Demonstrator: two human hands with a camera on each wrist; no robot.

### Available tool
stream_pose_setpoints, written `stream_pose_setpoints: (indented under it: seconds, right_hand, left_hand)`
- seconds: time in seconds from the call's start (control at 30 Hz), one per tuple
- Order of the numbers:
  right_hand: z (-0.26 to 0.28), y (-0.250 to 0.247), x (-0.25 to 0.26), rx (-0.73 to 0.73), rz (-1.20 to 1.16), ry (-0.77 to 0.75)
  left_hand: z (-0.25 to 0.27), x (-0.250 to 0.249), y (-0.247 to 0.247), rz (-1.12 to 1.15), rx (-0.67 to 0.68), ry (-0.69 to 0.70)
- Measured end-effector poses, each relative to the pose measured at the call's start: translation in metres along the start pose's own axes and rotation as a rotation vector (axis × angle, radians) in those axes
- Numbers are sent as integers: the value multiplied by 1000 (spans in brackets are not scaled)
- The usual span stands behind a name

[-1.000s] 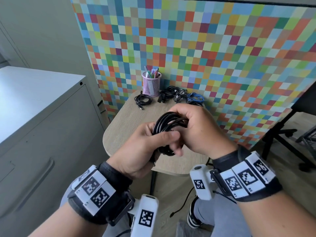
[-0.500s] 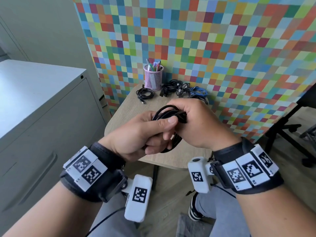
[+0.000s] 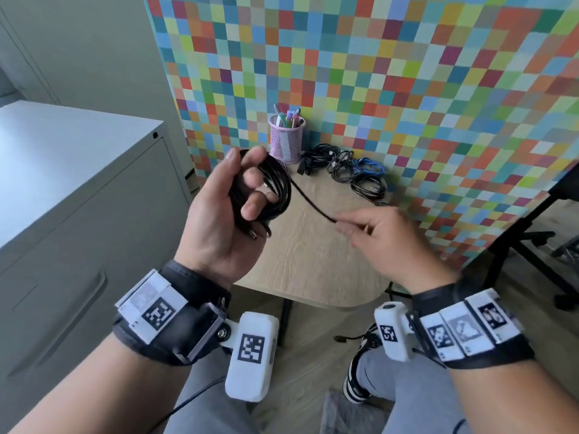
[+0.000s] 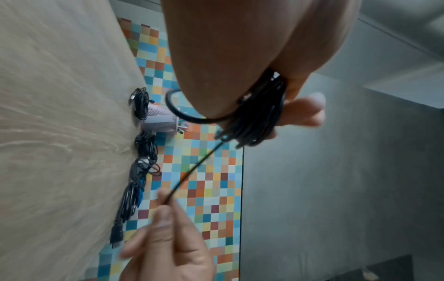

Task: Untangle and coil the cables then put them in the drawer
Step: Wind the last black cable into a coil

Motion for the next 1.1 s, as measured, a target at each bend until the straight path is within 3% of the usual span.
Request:
stream_pose_setpoints:
  seconds: [0.07, 0.17, 0.3, 0.47, 0.6, 0.83, 1.0, 1.1]
  right_hand:
    - [3, 22, 11, 135, 164, 22]
    - [9, 46, 52, 293, 368, -100]
    - [14, 20, 84, 285, 264, -193]
    - [12, -19, 77, 115, 25, -182]
    - [9, -2, 67, 377, 35, -148]
    - [13, 11, 56, 565, -219, -119]
    - [19, 17, 51, 599, -353, -151]
    - [21, 25, 54, 610, -481, -178]
  left_hand:
    - [-4, 3, 1, -130, -23, -3]
    - [-5, 13, 4, -578, 42, -71]
    - [2, 33, 9, -1078, 293, -297]
    - [14, 44, 10, -956, 540, -582]
    - [27, 55, 16, -793, 648, -685]
    - [31, 59, 6, -663, 624, -654]
    - [38, 64, 5, -336, 628, -729]
    - [35, 63, 3, -221, 558, -694]
Point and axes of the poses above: each hand's wrist, its own z-axis away from the middle knuckle, its own y-axis out of the palm, x = y × z, the point moved 7 cm from there along -z, towards the middle knuckle, and after that the axes turned 14 degrees about x, right-handed, at the moved point
